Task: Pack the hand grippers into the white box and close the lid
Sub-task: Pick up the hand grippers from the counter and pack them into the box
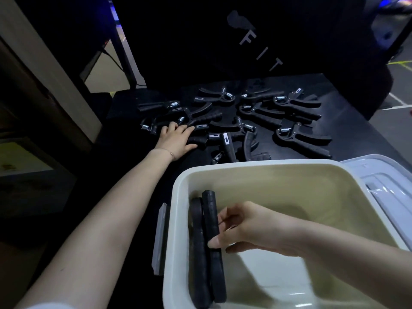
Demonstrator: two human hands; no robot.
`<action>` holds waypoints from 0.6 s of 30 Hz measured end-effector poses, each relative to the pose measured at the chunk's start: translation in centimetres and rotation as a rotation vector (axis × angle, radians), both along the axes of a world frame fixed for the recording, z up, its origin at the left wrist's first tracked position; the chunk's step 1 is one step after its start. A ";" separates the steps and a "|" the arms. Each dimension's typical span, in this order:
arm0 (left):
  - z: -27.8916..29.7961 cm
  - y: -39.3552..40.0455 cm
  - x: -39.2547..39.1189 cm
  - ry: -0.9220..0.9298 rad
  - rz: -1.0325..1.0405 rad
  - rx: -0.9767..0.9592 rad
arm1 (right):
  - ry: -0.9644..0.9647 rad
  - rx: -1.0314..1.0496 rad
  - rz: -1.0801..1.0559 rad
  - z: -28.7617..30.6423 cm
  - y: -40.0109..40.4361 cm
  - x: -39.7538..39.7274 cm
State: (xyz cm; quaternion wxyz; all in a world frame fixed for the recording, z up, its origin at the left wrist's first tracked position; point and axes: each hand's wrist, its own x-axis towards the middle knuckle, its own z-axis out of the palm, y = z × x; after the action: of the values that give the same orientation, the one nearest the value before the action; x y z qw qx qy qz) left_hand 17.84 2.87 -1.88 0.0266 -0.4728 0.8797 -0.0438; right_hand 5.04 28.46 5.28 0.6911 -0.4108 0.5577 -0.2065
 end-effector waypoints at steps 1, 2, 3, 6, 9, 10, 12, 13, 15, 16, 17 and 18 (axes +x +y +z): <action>-0.1 0.2 0.0 0.013 -0.010 -0.005 | 0.004 -0.002 -0.003 0.0 0.0 0.0; -0.2 0.4 0.0 0.022 -0.017 -0.011 | 0.011 -0.005 0.006 0.0 -0.1 -0.1; -0.2 0.6 0.0 0.026 -0.022 -0.020 | 0.018 -0.006 0.027 0.0 -0.1 -0.1; -0.1 1.4 0.2 0.034 -0.002 -0.016 | 0.046 -0.011 0.090 0.3 0.1 0.0; 0.1 2.7 0.7 0.095 0.082 0.104 | 0.060 -0.001 0.119 0.5 0.1 -0.2; 0.1 3.2 0.9 0.143 0.118 0.169 | 0.057 0.010 0.130 0.6 0.2 -0.2; 0.5 4.1 1.4 0.222 0.176 0.274 | 0.037 0.024 0.125 0.5 0.4 -0.2; 0.8 4.6 1.6 0.233 0.192 0.298 | 0.032 0.015 0.114 0.5 0.6 0.0; 1.3 5.5 2.0 0.236 0.215 0.307 | 0.052 -0.031 0.097 0.5 1.0 0.3; 1.6 5.9 2.2 0.249 0.228 0.309 | 0.068 -0.055 0.090 0.5 1.2 0.5; 1.7 6.3 2.5 0.274 0.243 0.308 | 0.081 -0.076 0.085 0.6 1.3 0.7; 1.9 6.6 2.8 0.314 0.260 0.304 | 0.090 -0.090 0.082 0.6 1.4 0.7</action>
State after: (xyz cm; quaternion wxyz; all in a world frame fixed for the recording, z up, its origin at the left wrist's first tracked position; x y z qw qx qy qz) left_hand 20.67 9.51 0.02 -0.0342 -0.5737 0.8012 0.1665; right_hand 5.75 29.85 5.89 0.6539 -0.4728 0.5612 -0.1841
